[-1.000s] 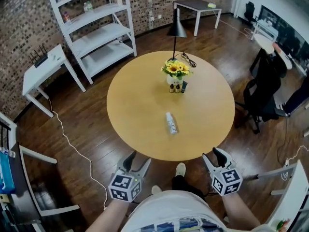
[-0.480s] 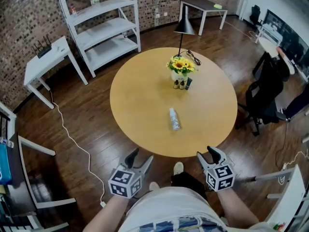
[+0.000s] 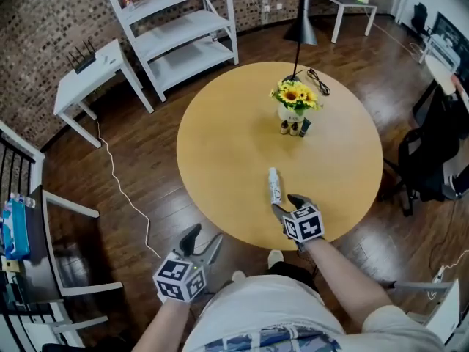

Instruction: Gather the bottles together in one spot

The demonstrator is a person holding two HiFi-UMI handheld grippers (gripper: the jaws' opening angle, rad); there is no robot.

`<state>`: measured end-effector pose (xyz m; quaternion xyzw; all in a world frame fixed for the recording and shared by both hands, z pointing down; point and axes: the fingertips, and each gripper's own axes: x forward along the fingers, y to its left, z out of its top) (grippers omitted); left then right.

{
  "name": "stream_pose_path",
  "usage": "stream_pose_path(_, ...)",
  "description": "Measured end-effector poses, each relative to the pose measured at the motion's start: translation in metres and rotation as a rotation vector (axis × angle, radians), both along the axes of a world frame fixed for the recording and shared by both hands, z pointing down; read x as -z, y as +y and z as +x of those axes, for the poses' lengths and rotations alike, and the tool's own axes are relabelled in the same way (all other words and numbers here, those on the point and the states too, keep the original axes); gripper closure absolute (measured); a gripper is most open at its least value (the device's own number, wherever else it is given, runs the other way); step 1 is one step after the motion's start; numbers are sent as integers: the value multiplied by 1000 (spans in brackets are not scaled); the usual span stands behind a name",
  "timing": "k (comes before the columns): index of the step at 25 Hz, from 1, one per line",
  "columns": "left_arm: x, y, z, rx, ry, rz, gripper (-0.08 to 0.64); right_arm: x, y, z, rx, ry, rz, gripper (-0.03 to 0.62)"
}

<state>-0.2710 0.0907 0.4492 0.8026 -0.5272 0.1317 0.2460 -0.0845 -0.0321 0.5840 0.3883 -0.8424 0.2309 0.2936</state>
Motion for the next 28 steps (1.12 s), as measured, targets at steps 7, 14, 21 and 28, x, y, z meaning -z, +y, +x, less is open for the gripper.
stream_pose_path(7,-8,-30,38,57,-59,-88,322,-92,-59,-9,63,13,-210,304)
stream_pose_path(14,-12,-73,81,14,-85,-123,322,-99,-57,2,161,4,-202,387)
stream_pose_path(21,-37,-106,139,-92,66,-244,322,-40,-25,47,48,-304,-272,388)
stream_pose_path(28,-100,-142,193,-76,439,-524,295,8,0,99,-124,-530,-291,390)
